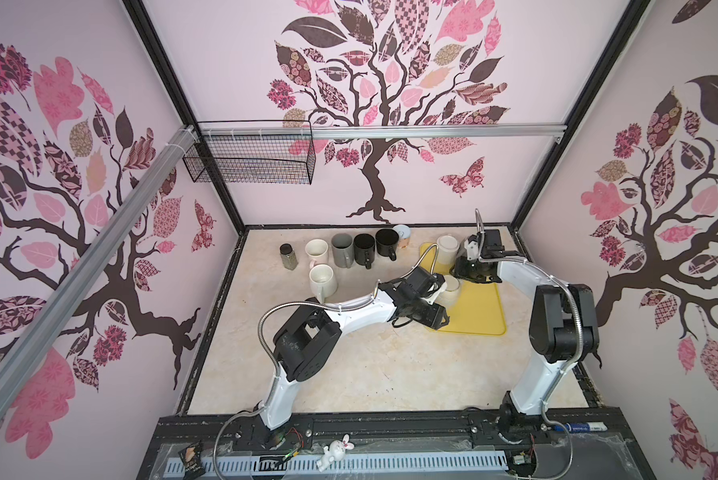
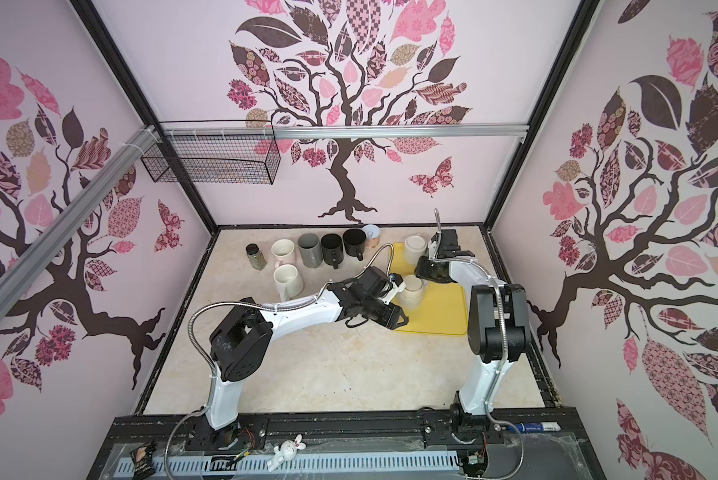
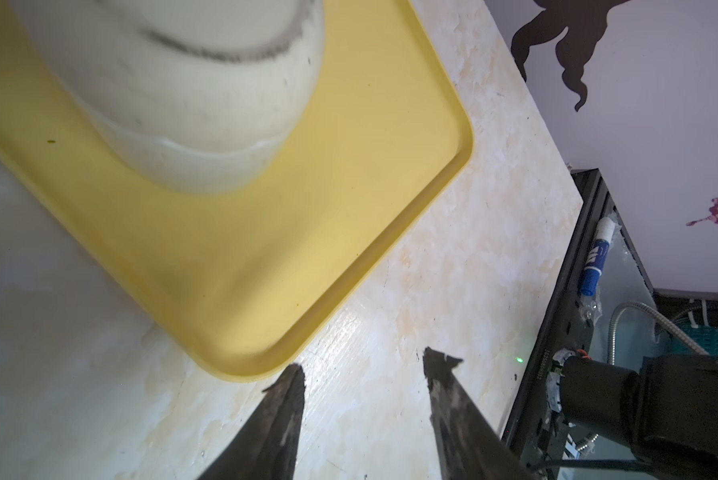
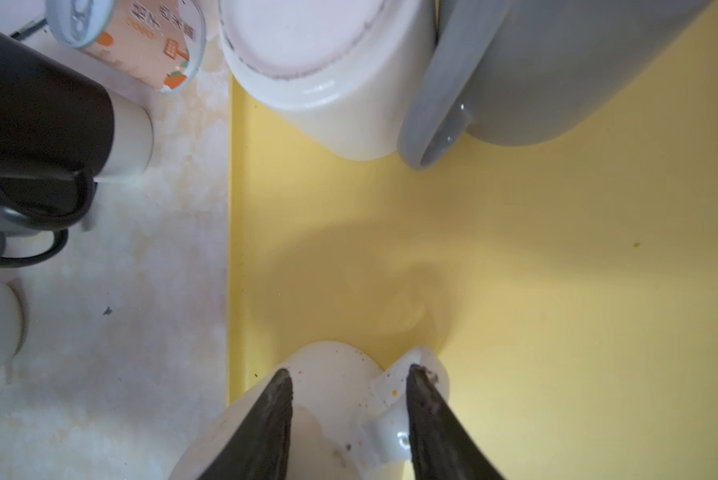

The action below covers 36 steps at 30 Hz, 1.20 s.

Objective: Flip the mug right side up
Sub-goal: 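Lift and tilt the speckled mug with right gripper while left gripper reaches toward it, then close left gripper on the speckled mug's handle beside the right gripper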

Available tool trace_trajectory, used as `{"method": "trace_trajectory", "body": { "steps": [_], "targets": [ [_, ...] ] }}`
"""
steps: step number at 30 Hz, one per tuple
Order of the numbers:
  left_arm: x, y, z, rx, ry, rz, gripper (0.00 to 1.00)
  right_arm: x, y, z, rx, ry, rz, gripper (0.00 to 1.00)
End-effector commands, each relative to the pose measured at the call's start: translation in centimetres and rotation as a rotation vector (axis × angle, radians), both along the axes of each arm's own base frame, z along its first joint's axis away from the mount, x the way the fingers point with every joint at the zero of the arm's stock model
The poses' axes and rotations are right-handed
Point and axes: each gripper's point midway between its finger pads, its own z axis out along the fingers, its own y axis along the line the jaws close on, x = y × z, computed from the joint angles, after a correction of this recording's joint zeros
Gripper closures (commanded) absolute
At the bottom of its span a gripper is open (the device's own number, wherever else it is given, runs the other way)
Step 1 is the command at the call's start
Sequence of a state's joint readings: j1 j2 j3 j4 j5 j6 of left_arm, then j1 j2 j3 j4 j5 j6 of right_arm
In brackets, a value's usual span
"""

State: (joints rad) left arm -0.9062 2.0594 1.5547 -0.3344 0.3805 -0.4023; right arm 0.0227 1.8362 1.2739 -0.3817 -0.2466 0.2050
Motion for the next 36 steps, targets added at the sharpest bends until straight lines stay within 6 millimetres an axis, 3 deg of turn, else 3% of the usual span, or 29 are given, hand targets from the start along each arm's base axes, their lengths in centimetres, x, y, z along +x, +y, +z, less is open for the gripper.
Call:
{"method": "trace_trajectory", "body": {
  "steps": [1, 6, 13, 19, 23, 27, 31, 36],
  "targets": [
    [2.0, -1.0, 1.1, -0.054, 0.009, 0.045, 0.49, -3.0, -0.7, 0.1, -0.026, 0.063, -0.004, 0.53],
    [3.6, -1.5, -0.1, -0.077, 0.058, 0.092, 0.5, -4.2, -0.2, 0.7, 0.002, 0.08, 0.004, 0.56],
    [6.9, -0.7, -0.3, -0.116, 0.081, 0.159, 0.51, -6.6, 0.4, 0.3, 0.033, 0.101, 0.026, 0.61],
    [7.9, -0.6, -1.2, -0.13, 0.103, 0.158, 0.51, -8.8, 1.0, -0.4, 0.077, 0.114, 0.025, 0.67],
    [8.3, -0.4, -1.5, -0.127, 0.097, 0.172, 0.51, -9.7, 1.4, 0.5, 0.1, 0.101, 0.033, 0.68],
    [8.3, -0.2, -1.2, -0.123, 0.096, 0.174, 0.52, -8.1, -0.2, 3.0, 0.035, -0.01, -0.032, 0.68],
    [7.8, 0.3, -1.1, -0.118, 0.099, 0.173, 0.52, -4.4, -1.2, 5.4, 0.065, -0.121, -0.092, 0.83],
    [6.7, 0.8, -1.4, -0.129, 0.135, 0.193, 0.52, 0.0, -1.3, 4.2, 0.087, -0.108, -0.088, 0.9]
  ]
}}
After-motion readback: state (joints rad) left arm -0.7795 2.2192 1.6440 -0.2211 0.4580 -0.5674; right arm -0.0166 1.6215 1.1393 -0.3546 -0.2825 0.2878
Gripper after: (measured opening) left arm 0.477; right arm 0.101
